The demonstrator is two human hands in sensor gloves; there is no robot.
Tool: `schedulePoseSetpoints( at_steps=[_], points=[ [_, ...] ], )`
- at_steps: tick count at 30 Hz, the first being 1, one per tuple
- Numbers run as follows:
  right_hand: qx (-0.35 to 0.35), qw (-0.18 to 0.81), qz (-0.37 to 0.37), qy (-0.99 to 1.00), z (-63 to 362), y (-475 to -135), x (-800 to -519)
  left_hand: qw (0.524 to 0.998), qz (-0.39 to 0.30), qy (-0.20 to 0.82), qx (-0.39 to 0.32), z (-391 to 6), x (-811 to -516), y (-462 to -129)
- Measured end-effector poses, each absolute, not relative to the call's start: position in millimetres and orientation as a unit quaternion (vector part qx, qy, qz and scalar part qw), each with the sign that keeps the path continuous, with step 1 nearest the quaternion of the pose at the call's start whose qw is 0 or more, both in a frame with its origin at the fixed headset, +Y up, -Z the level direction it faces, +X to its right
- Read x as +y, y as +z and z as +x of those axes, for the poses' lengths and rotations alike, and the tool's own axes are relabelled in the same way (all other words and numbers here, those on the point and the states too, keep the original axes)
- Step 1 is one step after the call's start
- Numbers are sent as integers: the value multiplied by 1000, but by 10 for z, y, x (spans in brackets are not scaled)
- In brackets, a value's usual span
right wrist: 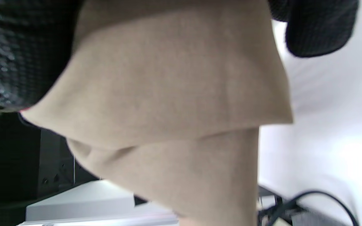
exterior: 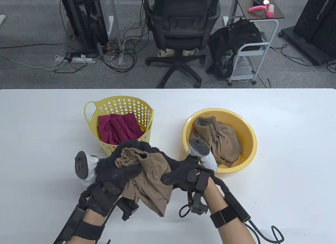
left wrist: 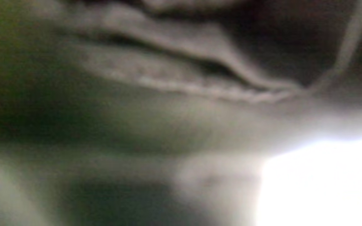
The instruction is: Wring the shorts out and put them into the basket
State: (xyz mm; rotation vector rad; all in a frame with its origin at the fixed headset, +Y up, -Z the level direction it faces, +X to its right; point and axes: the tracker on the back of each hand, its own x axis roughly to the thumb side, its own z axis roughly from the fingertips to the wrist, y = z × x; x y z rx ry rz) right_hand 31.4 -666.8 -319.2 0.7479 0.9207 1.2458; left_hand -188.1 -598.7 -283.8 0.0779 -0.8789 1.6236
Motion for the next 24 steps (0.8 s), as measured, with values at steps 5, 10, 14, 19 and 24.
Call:
schedulePoseSetpoints(
  at_steps=[5, 10, 14, 19, 24],
  points=[
    [427, 642, 346, 535, 240, -3139, -6684, 606, 30, 697, -383, -1849, -6008, -2844],
    [426, 625, 353, 551, 216, -3100, -6636, 621, 33, 686, -379, -1836, -6032, -2855],
    [419, 608, 355, 573, 219, -3077, -6602, 635, 36, 675, -374, -1824, -6037, -2852],
    [393, 598, 358, 600, 245, -3058, -6561, 646, 40, 663, -375, -1826, -6041, -2852],
    [351, 597, 353, 630, 264, -3027, -6502, 660, 53, 655, -364, -1846, -6037, -2844]
  ],
)
